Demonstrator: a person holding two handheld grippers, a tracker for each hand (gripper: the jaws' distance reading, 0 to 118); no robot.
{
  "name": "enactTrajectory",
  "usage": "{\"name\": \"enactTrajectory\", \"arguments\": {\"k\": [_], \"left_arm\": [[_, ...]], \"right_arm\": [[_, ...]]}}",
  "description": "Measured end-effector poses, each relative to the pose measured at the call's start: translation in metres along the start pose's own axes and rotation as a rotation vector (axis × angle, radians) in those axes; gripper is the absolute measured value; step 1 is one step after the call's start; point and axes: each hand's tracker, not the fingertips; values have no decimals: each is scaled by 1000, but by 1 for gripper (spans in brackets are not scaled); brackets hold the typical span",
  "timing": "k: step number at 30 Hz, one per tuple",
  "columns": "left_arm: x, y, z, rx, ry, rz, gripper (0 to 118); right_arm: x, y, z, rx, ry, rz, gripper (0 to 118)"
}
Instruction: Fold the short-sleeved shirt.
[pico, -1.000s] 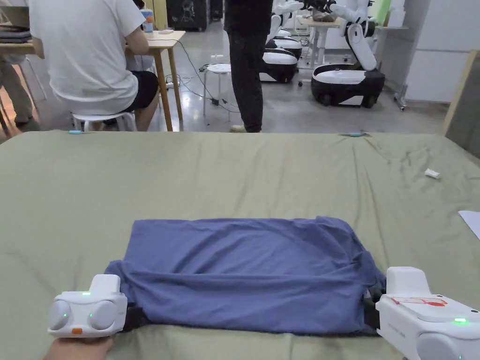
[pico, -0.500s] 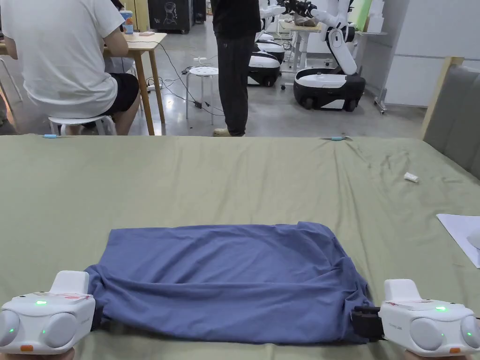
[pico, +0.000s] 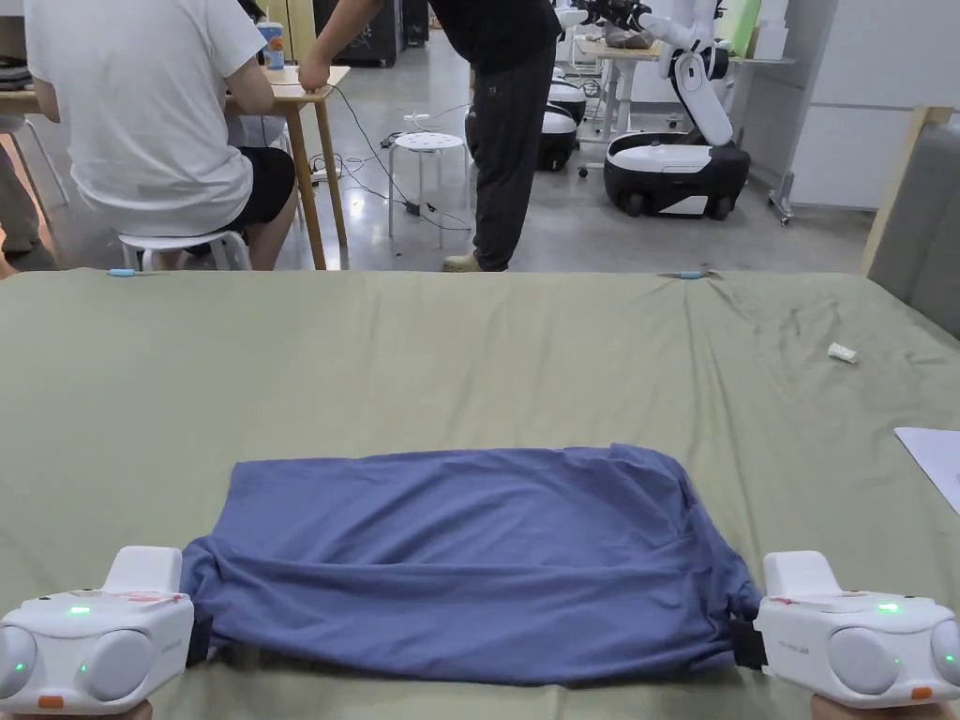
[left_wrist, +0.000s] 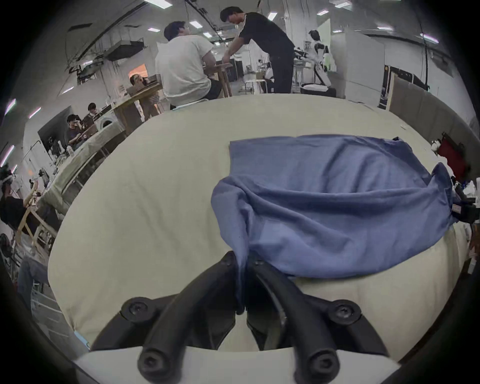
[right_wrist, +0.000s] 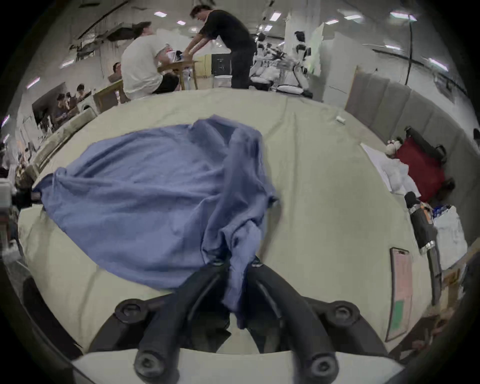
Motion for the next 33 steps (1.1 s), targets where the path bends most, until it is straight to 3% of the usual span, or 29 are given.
{"name": "enactTrajectory", "arguments": {"k": [9, 13, 16, 19, 20, 21, 22, 23, 24, 25, 31, 33], "left_arm": [[-19, -18, 81, 65, -34, -14, 3], [-22, -52, 91, 24, -61, -1, 3], [-24, -79, 75, -14, -92, 88, 3], [-22, -88, 79, -15, -90, 72, 4], [-23, -87, 85, 12, -90, 85, 9], [-25, -84, 91, 46, -85, 106, 22], [-26, -80, 98, 69, -54, 110, 54], [-25, -73, 106, 96, -16, 87, 79], [-22, -66, 114, 128, 7, 70, 98], [-18, -58, 120, 168, 21, 51, 109], [29, -10, 132, 304, -91, 15, 109], [46, -2, 125, 314, -101, 10, 103]], "right_arm": [[1, -16, 103, 41, -7, 9, 8], [-2, -47, 101, -34, -10, 33, 8], [-3, -71, 78, -99, 11, 1, 8], [-9, -84, 80, -75, -14, -34, 12], [-8, -84, 83, -40, -29, -77, 24], [-7, -81, 87, -24, -46, -105, 47], [-5, -76, 89, 2, -56, -117, 88], [-7, -70, 95, 21, -70, -109, 113], [-12, -63, 102, 44, -75, -92, 118], [-19, -53, 112, 111, -70, -81, 116], [-78, 4, 133, 384, 16, -46, 115], [-98, 12, 131, 436, 39, -12, 107]]}}
